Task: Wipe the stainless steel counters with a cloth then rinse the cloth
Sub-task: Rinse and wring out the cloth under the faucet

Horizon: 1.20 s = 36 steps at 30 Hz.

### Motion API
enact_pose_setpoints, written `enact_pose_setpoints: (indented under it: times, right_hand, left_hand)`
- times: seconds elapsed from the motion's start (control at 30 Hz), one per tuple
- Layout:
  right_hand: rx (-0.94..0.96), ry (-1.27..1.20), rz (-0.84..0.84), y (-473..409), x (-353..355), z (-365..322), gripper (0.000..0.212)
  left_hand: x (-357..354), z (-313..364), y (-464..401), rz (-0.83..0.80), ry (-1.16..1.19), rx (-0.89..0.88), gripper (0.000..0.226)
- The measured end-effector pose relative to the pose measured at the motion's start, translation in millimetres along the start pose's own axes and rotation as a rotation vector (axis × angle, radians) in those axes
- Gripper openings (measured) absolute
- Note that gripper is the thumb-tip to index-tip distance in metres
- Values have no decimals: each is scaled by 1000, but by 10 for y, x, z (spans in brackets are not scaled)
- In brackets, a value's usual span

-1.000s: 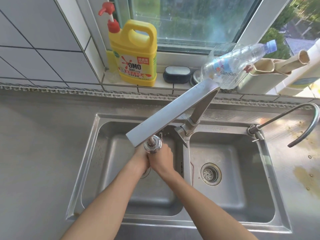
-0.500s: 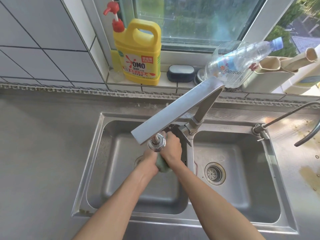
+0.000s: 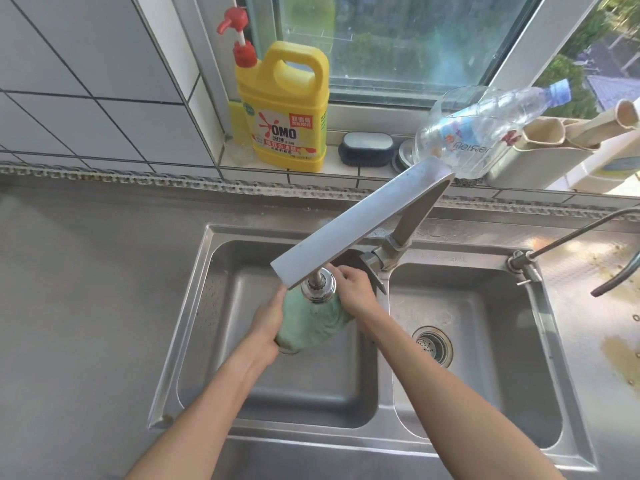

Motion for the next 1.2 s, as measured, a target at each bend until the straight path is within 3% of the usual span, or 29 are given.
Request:
enact_pose_setpoints:
  times: [0.17,0.3,0.4,0.43,0.47,0.5,0.57,0.73,0.8,0.97,1.1,1.2]
  right_hand:
    - [-180,-89,-323,72,89,61,40]
    - [-197,-87,-422,56,58,4,33]
    - [-246,-57,-449,66,-63,3,31]
    - [-249,-47,-477,82,-126,-9,28]
    - [-237,-34,-522,94,-194,-29,23]
    - [-214,-13,-579,108,-253,-57,17]
    - [-175,67,-648,116,-299,-129,8]
    - [-69,223,-425,-80,-87,-263,37]
    - [-46,145,-301,-103,-5,-238,42]
    - [-231,-113,-169,165,57,187,84]
    - [-490,-254,-305,414,-59,766,83]
    - [-512,-393,-382,502,-131,931,93]
  left_hand:
    - [324,-155,-20,59,-199,-120,51]
    - [409,-212,-31,150,-417,-179,56]
    - [399,-179,5,124,-681,-193,20]
    - [346,-135,25,41,-684,-245,39]
    - [282,-104,10,-77,-627,-319,64]
    - [221,-67,4,-196,-563,-379,76]
    - [94,18,29,-360,-517,-468,70]
    - [-42,141,14,-320,-503,-393,33]
    - [-89,190,19,-236,-387,-367,11]
    - [-138,208,78,-205,103,-233,34]
    - [-211,100,185,-267,356,-57,42]
    - [-242,69,231,-256,481,-38,45]
Point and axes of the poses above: each hand's wrist, its own y-axis away from the middle knuckle, its own x-axis out of the back of the hand, z = x × y, the point moved 3 cm from there along -y, towards the middle knuckle, and after that the axes turned 3 degrees about -y, right-handed, at the moved point
